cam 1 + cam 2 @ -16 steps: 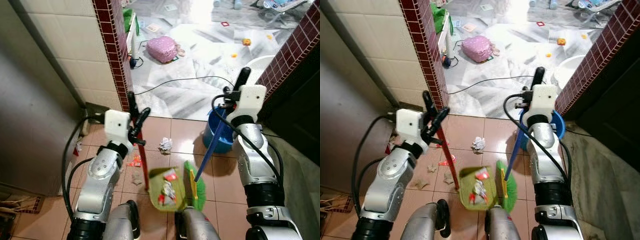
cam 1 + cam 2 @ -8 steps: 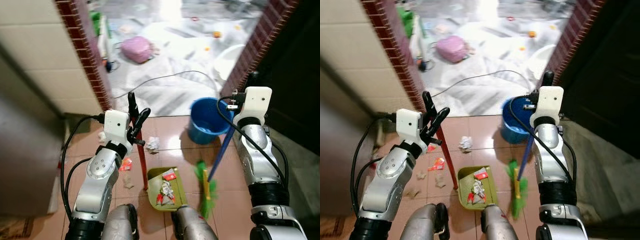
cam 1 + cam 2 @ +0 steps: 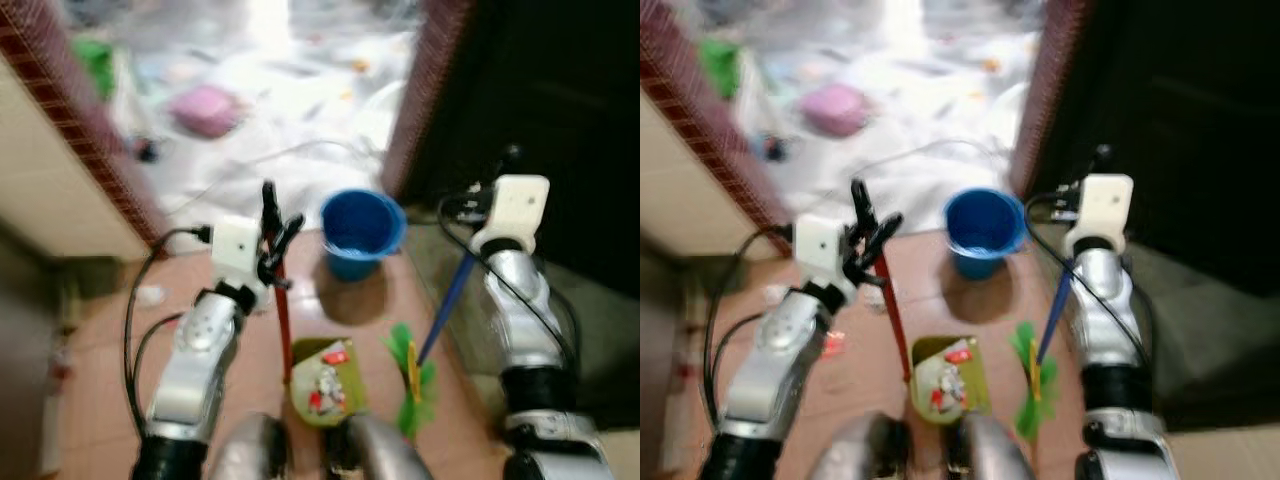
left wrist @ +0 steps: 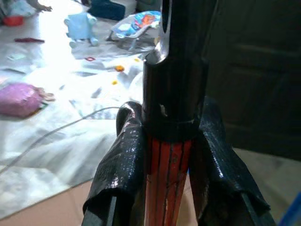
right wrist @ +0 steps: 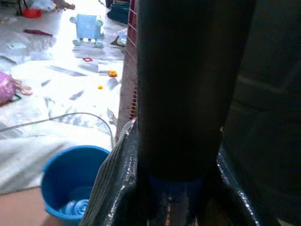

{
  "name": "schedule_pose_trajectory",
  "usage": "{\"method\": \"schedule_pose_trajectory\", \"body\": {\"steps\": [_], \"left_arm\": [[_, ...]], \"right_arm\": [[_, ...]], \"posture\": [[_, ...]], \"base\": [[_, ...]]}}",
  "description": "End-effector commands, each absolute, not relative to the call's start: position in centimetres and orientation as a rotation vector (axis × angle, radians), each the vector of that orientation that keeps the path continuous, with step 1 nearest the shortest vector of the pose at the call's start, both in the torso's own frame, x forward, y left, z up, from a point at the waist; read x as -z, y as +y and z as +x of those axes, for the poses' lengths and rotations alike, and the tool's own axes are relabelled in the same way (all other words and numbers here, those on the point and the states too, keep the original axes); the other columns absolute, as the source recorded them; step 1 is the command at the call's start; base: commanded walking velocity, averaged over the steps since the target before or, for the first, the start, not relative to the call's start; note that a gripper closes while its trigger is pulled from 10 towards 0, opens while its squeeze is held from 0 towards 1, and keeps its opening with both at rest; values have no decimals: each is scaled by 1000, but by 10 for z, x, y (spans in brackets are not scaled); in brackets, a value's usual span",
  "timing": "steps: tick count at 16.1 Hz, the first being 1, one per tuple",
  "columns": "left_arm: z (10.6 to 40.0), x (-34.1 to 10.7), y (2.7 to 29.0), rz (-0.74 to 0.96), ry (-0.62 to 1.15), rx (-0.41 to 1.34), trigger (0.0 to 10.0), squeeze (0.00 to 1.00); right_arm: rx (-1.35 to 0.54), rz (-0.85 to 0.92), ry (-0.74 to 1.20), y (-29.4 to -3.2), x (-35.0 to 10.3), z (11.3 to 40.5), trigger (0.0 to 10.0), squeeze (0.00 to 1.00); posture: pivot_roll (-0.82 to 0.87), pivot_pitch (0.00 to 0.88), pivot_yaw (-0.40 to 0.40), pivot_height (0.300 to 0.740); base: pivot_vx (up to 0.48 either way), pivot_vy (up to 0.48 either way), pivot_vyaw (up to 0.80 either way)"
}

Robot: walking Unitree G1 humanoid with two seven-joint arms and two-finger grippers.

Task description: Sweep floor

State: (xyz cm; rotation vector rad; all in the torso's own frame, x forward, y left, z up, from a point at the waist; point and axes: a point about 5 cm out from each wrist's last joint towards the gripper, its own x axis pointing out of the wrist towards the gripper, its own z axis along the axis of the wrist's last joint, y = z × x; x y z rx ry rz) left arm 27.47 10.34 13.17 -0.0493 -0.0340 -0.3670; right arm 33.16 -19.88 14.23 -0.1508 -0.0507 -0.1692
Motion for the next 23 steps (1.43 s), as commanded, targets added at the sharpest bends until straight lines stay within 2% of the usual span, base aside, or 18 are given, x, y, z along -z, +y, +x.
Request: {"method": "schedule_pose_trajectory", "body": {"steps": [1, 6, 8, 14, 21, 23], "left_arm": [[274, -142, 103, -64, -89, 366, 10000, 0], [281, -146, 118, -48, -115, 251, 10000, 0], [287, -149, 135, -47, -125, 145, 10000, 0], [294, -168, 160, -33, -213, 4, 10000, 0], [306, -251, 199, -7, -485, -217, 10000, 0], [309, -260, 207, 5, -507, -240, 10000, 0]], "right_arm": [[179, -182, -40, -202, -140, 330, 10000, 0], [168, -189, -43, -204, -141, 331, 10000, 0], [166, -197, -45, -205, -142, 332, 10000, 0], [162, -209, -50, -205, -141, 332, 10000, 0], [152, -224, -41, -204, -136, 333, 10000, 0], [151, -225, -41, -204, -136, 333, 10000, 0]], "posture": [[-31, 149, -4, 740], [-31, 147, -8, 740], [-31, 145, -8, 740], [-31, 140, -8, 740], [-27, 140, -12, 740], [-28, 139, -10, 740]], "base": [[0, 0, 0], [0, 0, 0], [0, 0, 0], [0, 0, 0], [0, 0, 0], [0, 0, 0]]}}
